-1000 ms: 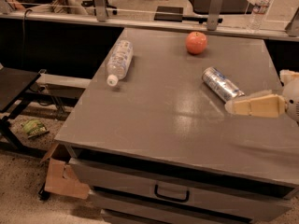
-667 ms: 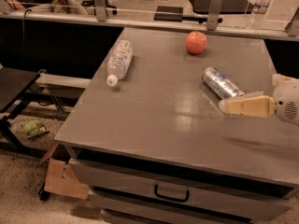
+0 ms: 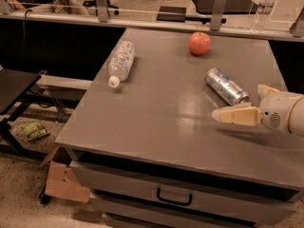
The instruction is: Move redbull can near blue plastic bottle
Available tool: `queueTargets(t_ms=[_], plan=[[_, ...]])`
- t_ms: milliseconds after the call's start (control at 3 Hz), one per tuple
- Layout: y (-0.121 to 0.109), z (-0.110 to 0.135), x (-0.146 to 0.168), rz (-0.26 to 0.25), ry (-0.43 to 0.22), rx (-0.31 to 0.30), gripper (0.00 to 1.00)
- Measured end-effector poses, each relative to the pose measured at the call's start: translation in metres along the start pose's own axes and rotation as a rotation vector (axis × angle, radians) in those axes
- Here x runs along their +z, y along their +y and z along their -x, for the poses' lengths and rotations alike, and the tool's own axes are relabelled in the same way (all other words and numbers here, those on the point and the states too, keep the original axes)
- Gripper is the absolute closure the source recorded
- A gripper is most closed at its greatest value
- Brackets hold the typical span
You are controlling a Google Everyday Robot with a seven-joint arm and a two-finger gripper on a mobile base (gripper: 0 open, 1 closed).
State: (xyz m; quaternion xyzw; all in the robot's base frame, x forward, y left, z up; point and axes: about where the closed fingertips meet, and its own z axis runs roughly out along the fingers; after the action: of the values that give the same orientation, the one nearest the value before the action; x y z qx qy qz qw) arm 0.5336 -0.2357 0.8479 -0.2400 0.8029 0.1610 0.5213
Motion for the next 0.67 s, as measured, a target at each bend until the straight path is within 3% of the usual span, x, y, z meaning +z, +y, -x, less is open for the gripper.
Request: queueTargets(t_ms=[333,667], plan=[[-0.0069,-0.0093,0.0117,0.007,-0.012,-0.007,0.17],[-0.0118,-0.0112,0.0206,0.010,-0.029,-0.011,0.48]])
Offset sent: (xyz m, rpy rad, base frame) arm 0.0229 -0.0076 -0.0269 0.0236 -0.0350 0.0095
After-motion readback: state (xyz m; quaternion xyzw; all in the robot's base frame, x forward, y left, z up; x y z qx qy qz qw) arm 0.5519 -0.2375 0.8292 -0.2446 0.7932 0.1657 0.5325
